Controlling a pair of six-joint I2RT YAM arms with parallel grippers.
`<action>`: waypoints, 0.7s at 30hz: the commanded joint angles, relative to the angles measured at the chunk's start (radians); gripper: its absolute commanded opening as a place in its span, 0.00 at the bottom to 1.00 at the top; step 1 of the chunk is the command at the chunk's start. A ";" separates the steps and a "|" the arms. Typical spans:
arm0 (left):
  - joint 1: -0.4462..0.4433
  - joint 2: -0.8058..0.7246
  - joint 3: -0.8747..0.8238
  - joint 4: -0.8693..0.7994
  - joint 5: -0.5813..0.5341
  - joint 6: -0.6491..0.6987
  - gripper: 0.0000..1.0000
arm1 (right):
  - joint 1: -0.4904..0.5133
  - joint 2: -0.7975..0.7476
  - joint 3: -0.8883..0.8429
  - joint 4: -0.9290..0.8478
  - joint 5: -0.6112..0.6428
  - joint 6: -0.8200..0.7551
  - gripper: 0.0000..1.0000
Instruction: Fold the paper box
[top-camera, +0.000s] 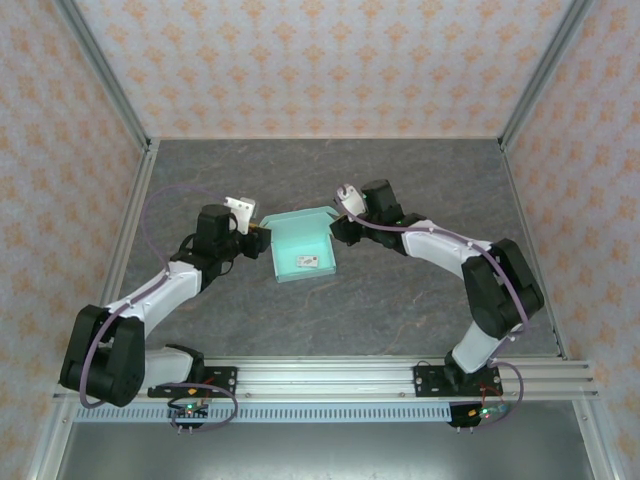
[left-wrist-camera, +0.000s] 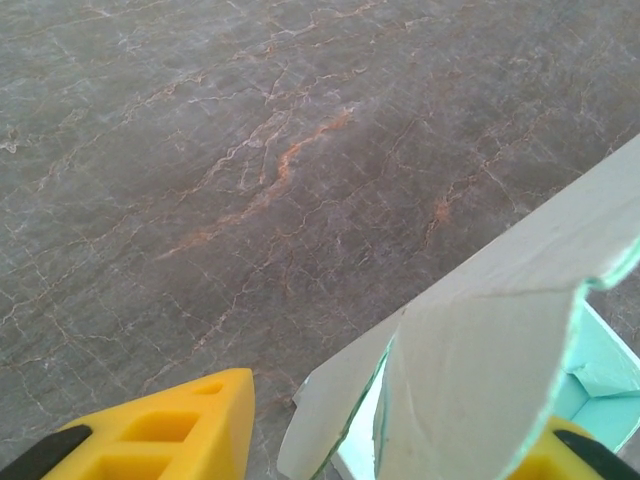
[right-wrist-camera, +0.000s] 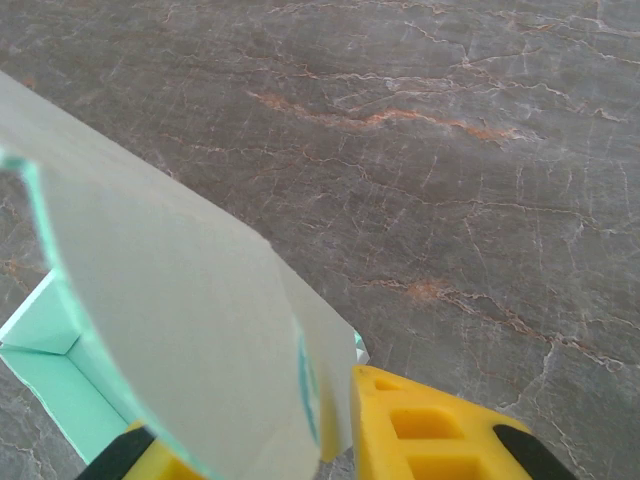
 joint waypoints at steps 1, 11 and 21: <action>-0.007 0.006 0.036 -0.014 0.013 0.004 0.38 | 0.010 0.009 0.015 0.037 -0.016 -0.002 0.19; -0.007 0.010 0.041 -0.024 0.011 -0.002 0.31 | 0.016 0.009 0.023 0.026 0.003 0.001 0.13; -0.012 0.034 0.051 -0.023 0.012 -0.011 0.24 | 0.034 0.009 0.027 0.029 0.051 0.019 0.07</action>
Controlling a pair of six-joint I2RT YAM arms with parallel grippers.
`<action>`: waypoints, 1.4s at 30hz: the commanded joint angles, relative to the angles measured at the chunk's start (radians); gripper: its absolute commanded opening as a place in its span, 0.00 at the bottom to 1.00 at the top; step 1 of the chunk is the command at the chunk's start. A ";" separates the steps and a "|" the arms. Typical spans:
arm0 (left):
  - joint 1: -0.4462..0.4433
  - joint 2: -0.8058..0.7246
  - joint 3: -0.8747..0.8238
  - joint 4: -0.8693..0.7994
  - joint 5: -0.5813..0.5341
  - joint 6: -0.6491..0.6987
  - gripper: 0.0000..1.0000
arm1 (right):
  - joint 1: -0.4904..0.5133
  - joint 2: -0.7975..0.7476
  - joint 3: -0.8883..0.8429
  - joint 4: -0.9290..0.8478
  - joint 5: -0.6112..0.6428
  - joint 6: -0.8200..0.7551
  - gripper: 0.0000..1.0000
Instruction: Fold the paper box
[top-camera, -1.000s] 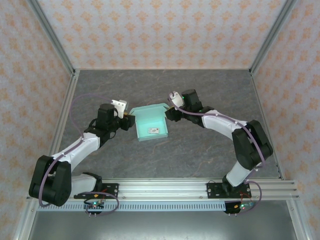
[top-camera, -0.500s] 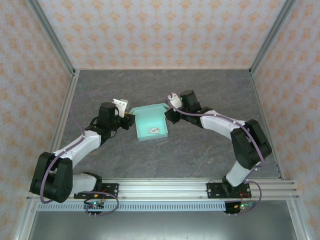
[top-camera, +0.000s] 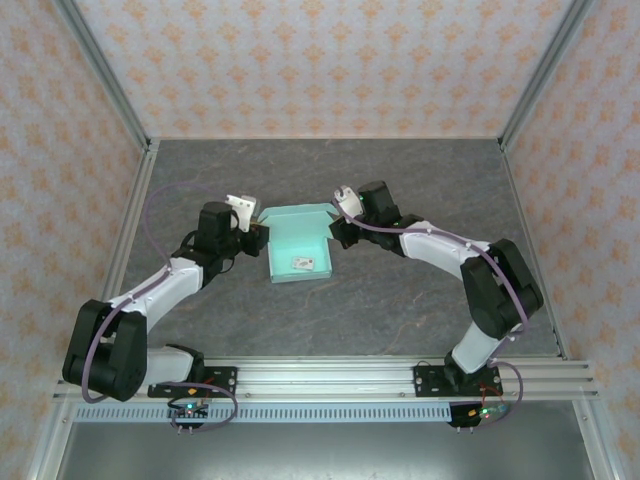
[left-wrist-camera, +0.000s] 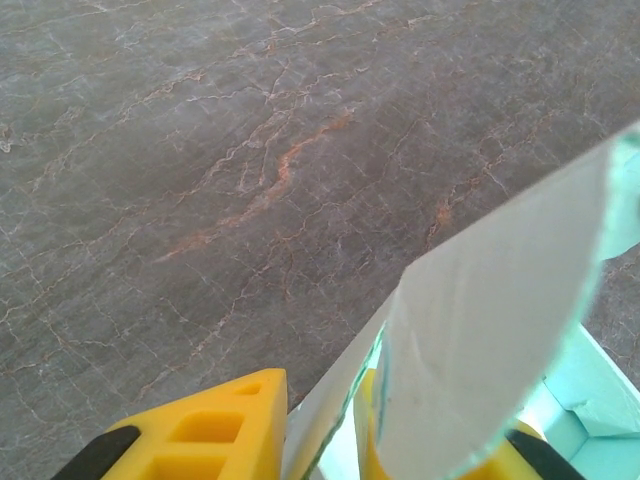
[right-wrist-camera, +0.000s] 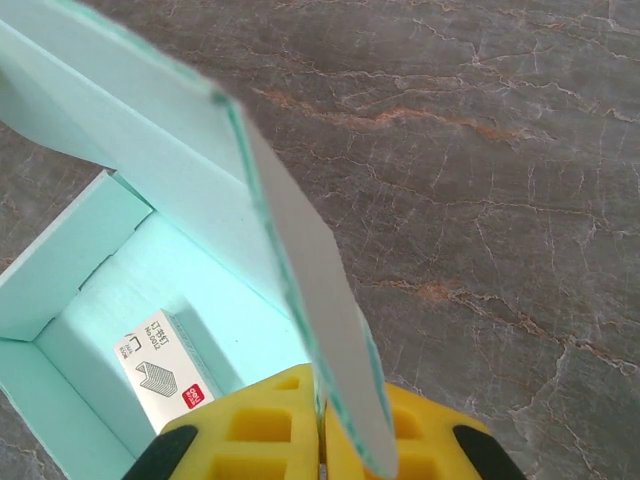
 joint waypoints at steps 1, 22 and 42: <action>-0.013 0.005 0.026 -0.012 0.010 -0.004 0.24 | 0.015 0.008 0.029 0.026 0.040 0.016 0.07; -0.116 0.090 0.057 0.065 -0.248 -0.222 0.08 | 0.114 -0.002 0.092 -0.049 0.468 0.240 0.00; -0.357 0.298 0.259 0.034 -0.705 -0.416 0.06 | 0.160 0.026 0.048 0.032 0.696 0.430 0.00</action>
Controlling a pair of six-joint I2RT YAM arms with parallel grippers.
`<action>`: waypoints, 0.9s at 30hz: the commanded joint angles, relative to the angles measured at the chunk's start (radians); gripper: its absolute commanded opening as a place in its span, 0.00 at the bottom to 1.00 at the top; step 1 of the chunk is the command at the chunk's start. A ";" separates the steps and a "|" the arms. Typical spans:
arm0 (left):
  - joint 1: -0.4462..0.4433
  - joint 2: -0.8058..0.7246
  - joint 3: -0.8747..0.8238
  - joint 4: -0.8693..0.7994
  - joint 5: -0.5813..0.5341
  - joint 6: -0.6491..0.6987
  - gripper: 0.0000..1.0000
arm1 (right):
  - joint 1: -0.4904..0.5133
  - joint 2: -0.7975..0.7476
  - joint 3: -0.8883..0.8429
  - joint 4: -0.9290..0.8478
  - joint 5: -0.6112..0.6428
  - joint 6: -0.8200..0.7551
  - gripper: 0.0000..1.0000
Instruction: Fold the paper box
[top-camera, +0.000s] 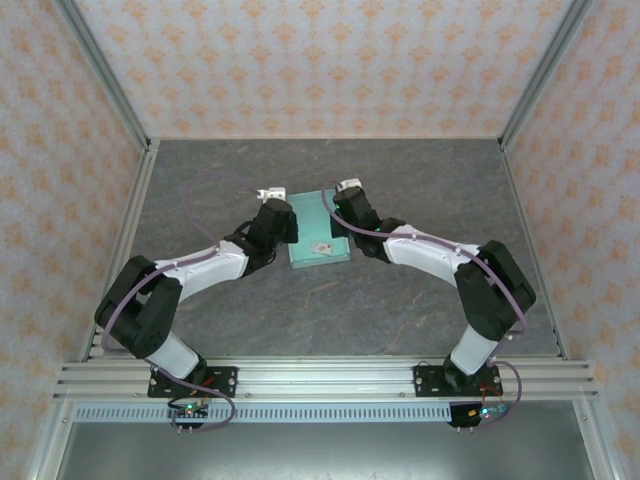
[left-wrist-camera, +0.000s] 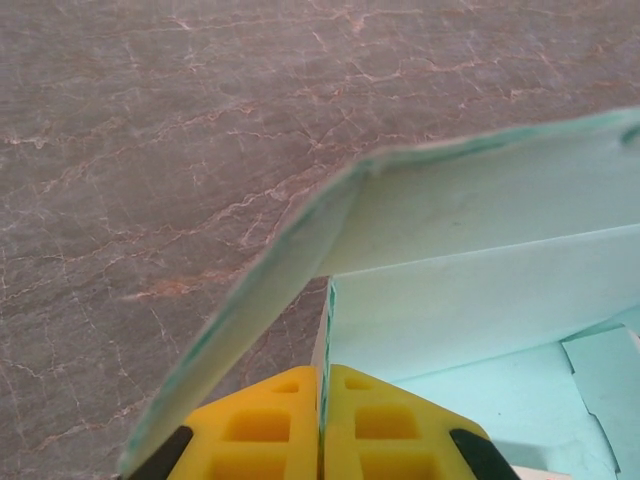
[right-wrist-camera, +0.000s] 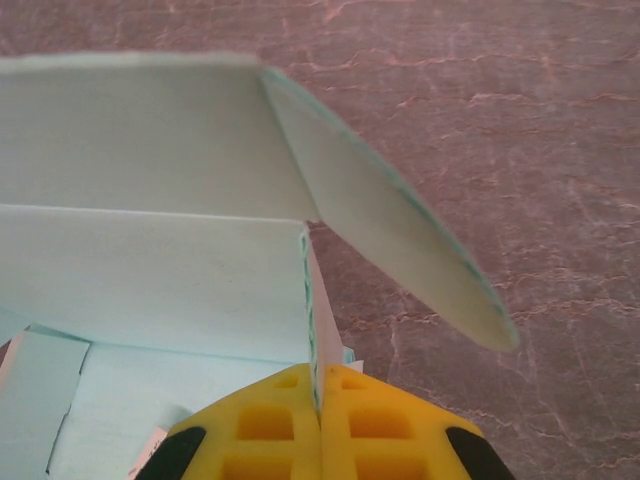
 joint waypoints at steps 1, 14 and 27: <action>-0.041 0.027 0.047 0.001 -0.129 -0.054 0.06 | 0.017 0.010 -0.020 0.067 0.057 0.060 0.00; -0.123 0.078 0.045 0.022 -0.254 -0.123 0.05 | 0.034 0.011 -0.101 0.186 0.077 0.117 0.00; -0.212 0.098 0.006 0.061 -0.404 -0.187 0.05 | 0.039 -0.004 -0.171 0.265 0.058 0.117 0.00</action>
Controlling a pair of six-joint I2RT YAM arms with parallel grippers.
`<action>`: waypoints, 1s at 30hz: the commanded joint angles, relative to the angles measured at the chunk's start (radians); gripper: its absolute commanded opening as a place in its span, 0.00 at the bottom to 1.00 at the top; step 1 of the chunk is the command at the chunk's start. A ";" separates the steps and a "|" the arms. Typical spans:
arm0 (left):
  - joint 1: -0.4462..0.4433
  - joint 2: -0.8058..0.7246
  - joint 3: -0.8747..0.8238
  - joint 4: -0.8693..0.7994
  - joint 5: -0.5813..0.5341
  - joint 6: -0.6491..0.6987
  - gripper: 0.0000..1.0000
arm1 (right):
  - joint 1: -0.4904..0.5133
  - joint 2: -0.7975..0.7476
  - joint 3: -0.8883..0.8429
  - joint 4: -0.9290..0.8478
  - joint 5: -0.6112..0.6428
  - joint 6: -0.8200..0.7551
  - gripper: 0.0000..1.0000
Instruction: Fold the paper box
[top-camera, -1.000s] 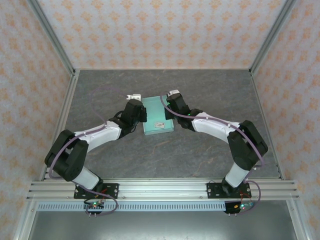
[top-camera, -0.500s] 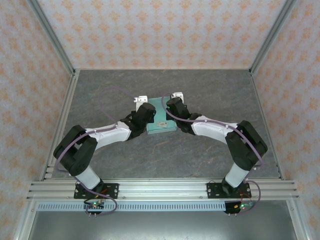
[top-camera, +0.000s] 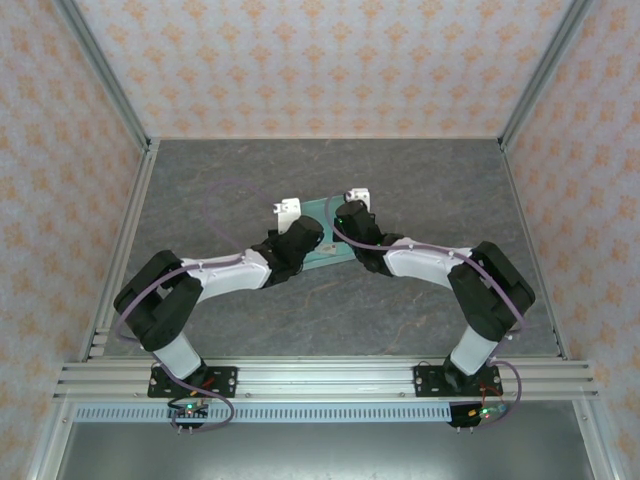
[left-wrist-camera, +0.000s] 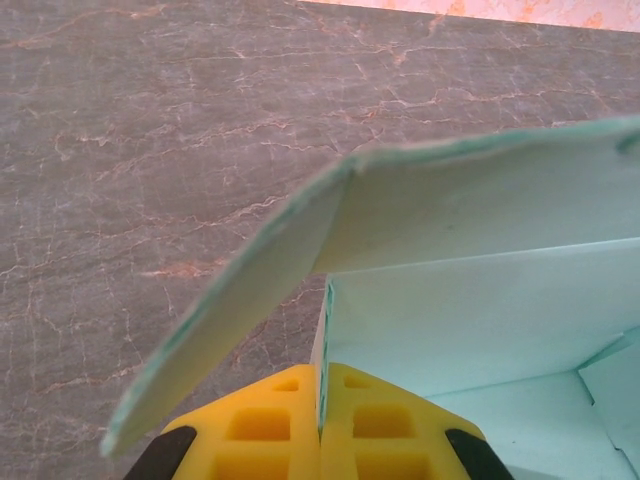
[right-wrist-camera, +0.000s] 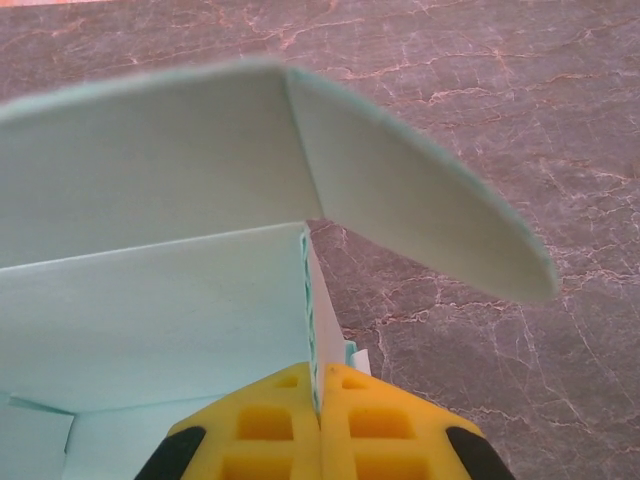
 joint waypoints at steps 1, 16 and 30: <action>-0.034 0.014 -0.018 0.053 -0.061 -0.050 0.05 | 0.020 -0.007 -0.025 0.035 -0.026 0.010 0.00; -0.101 0.064 -0.014 0.019 -0.219 -0.132 0.11 | 0.020 -0.042 -0.064 0.018 -0.037 -0.087 0.00; -0.120 0.124 -0.012 0.041 -0.252 -0.165 0.11 | 0.020 -0.064 -0.104 0.024 -0.037 -0.111 0.00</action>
